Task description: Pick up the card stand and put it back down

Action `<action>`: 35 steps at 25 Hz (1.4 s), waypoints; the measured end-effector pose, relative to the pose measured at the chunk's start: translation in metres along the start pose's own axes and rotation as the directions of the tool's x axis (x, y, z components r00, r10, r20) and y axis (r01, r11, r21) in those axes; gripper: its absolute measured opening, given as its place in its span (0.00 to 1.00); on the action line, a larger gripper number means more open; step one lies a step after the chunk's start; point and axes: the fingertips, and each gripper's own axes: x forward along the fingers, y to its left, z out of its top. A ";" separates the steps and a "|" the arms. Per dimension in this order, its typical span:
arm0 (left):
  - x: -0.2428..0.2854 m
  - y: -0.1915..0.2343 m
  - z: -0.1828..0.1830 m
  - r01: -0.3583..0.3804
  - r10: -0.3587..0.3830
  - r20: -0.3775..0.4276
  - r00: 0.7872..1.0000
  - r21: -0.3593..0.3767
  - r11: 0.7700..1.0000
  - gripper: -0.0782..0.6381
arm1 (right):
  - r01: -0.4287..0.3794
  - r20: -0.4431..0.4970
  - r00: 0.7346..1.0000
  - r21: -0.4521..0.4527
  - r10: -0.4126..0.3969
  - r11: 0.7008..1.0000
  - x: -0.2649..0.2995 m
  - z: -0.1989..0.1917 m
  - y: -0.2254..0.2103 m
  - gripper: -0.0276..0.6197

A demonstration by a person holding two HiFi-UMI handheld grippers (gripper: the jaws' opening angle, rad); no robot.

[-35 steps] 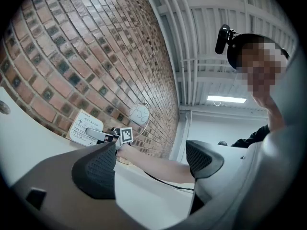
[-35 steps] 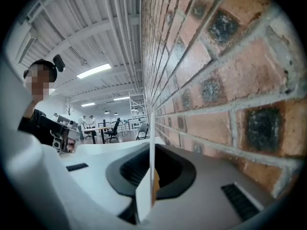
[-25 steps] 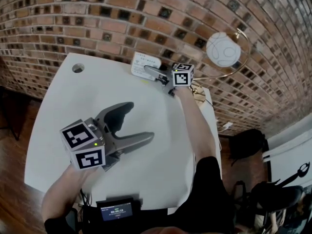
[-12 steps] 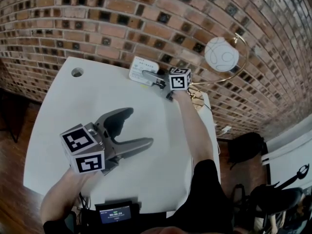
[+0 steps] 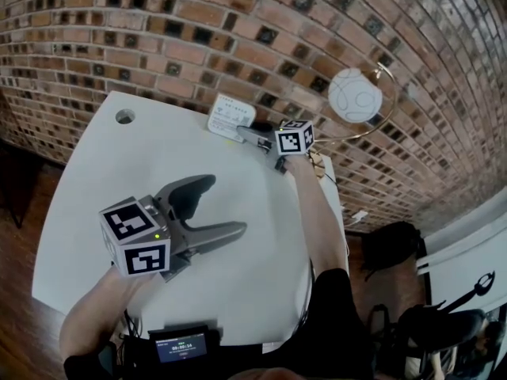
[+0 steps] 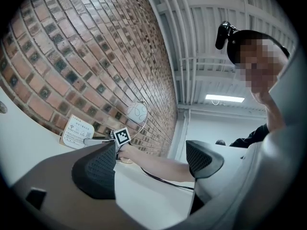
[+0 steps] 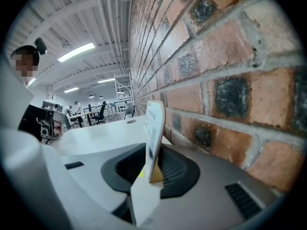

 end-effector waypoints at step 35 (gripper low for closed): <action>0.000 0.005 -0.003 -0.006 0.006 -0.007 1.000 0.004 1.000 0.74 | 0.202 -0.043 0.979 0.014 -0.201 0.979 -0.022 -0.005 0.001 0.21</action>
